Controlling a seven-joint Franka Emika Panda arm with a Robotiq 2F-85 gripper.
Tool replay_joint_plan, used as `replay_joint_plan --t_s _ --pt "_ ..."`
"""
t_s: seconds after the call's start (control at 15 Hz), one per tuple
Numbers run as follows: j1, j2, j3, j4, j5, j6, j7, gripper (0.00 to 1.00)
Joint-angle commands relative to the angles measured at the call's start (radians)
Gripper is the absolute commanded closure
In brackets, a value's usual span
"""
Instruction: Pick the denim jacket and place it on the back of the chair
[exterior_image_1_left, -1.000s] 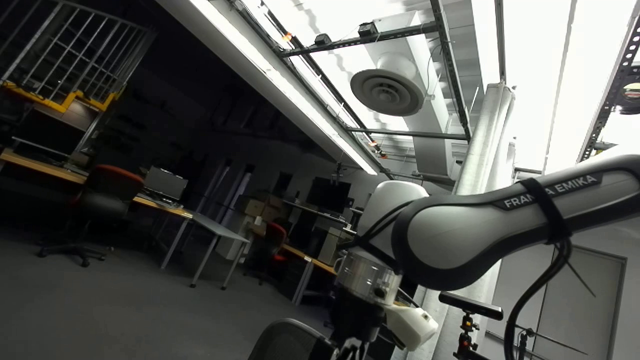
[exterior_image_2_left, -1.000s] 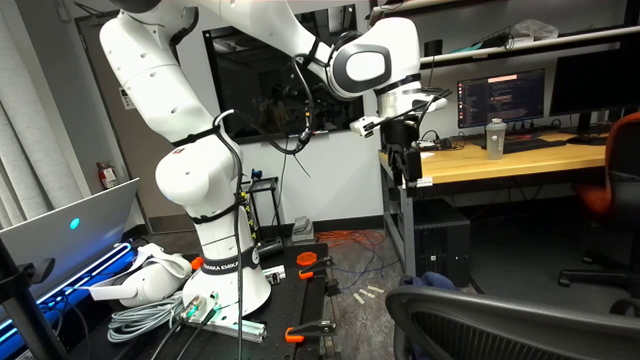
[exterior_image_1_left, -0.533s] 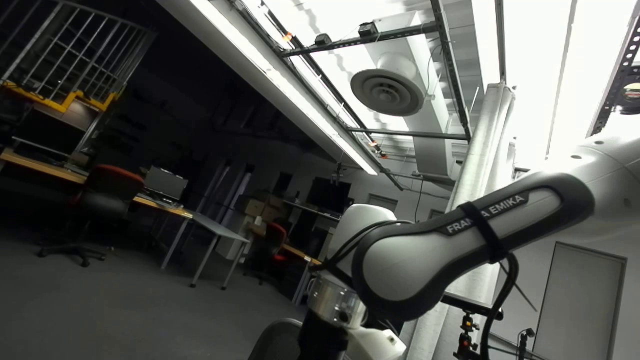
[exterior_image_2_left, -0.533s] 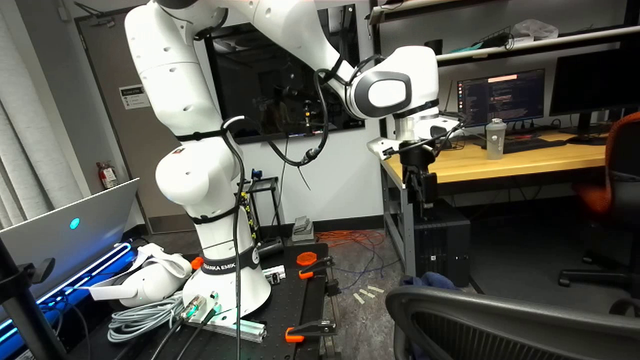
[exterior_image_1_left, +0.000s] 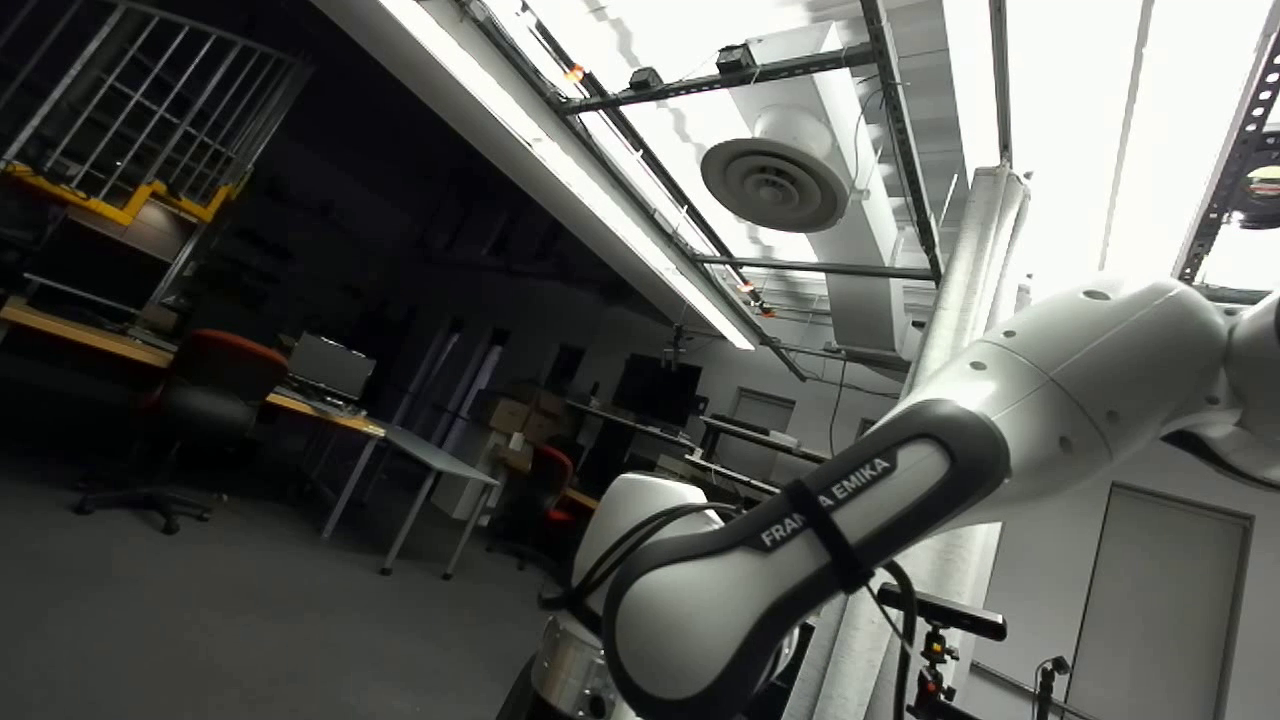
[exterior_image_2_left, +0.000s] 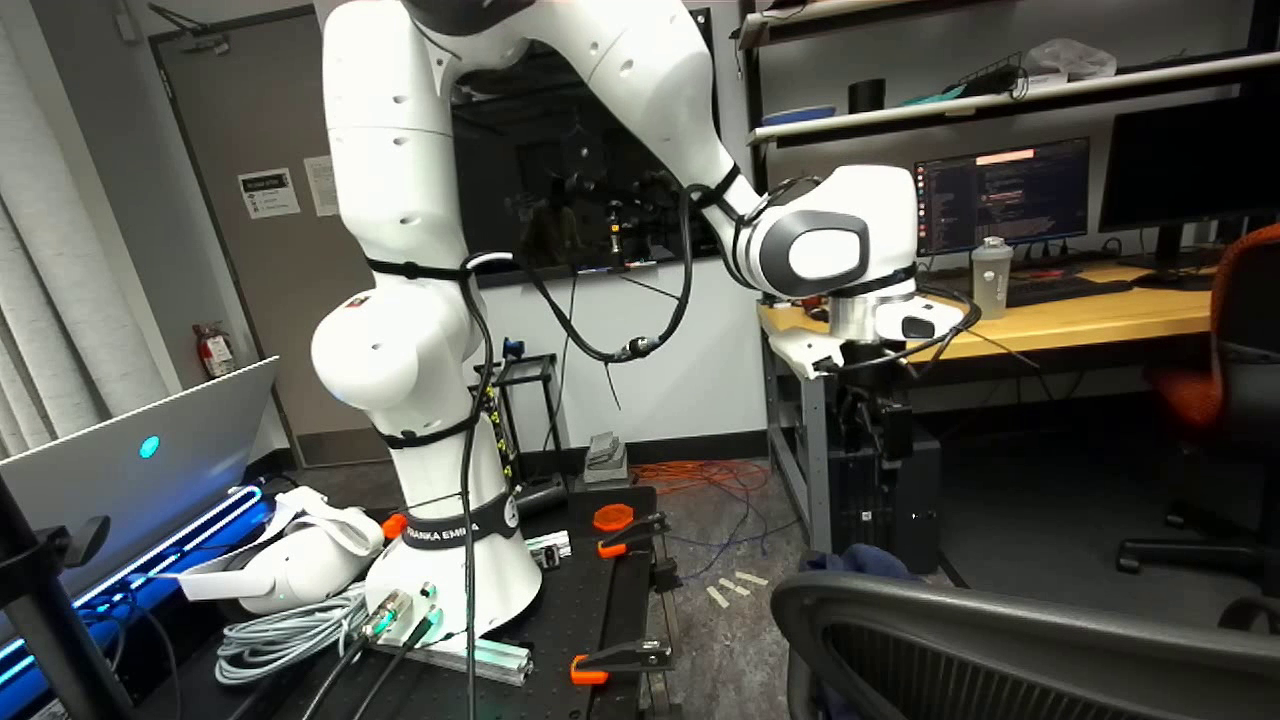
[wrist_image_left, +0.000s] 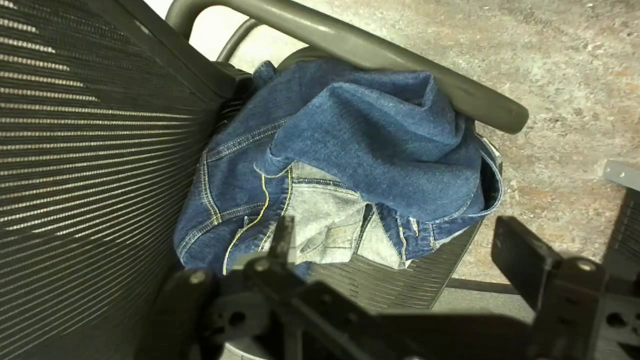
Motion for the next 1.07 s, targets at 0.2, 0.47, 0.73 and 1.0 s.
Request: replay_joint_plan --t_s 0.2,0.47,0.73,1.0 --pt "0.01 0.149 0.01 0.129 0.012 -0.023 -0.072 0.0" --pt "0.0 0.206 0.032 0.198 0.006 -0.068 -0.215 0.0" --pt "0.003 0.244 0.024 0.266 -0.041 -0.125 -0.309 0.0" --pt "0.004 0.231 0.021 0.247 -0.035 -0.107 -0.297 0.0"
